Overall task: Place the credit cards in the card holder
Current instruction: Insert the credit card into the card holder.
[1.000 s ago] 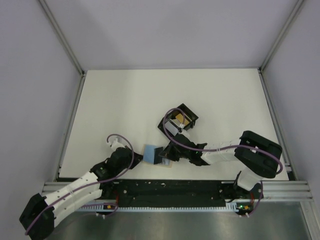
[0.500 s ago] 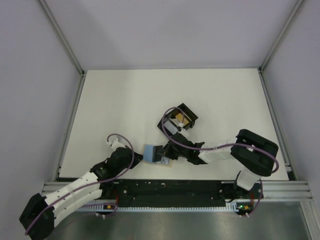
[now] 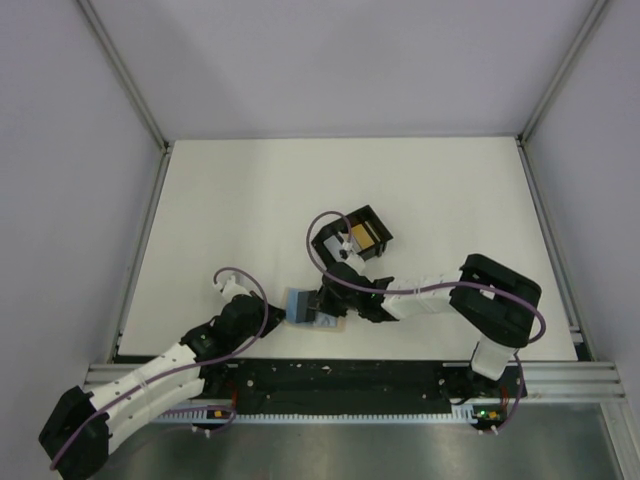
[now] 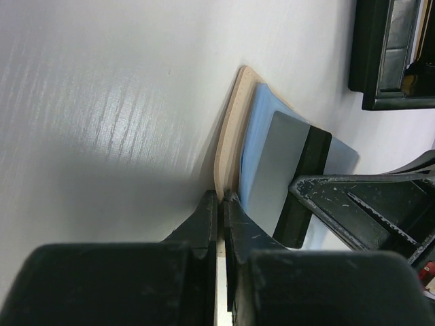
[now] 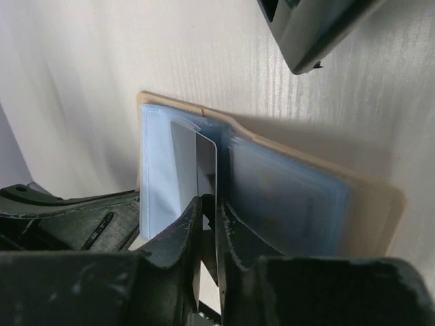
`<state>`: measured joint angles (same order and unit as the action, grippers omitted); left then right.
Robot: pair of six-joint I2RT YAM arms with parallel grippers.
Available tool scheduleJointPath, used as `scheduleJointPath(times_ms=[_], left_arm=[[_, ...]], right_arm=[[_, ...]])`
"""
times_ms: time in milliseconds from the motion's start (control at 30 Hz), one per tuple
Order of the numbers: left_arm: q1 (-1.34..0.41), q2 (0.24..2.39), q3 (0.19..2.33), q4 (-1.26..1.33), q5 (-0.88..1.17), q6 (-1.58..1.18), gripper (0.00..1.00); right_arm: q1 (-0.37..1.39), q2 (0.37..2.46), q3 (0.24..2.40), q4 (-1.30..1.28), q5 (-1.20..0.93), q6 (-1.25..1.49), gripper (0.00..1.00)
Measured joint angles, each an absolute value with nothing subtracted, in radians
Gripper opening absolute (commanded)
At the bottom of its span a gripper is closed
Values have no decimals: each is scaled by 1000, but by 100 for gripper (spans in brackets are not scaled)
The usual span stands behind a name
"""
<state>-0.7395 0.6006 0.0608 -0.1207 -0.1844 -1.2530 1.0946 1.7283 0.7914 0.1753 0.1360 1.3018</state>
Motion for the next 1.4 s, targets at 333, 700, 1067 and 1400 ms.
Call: scheduleJointPath(times_ms=[333,700,1067,1400], left_arm=[[-741,601,60,-113,-168,-1253,0],[-741,600,60,-113,-169,-1242,0],[-741,601,60,-114,-170,-1231,0],[-741,601,60,-117,-176,-1228,0]], right_arm=[[1110,1641,842,-47,235,1156,52],[1112,1700,920,-97,187,1074,51],[1113,1763,966,-69,87,1074,50],[1114,1763,965,-25,65,1061,46]])
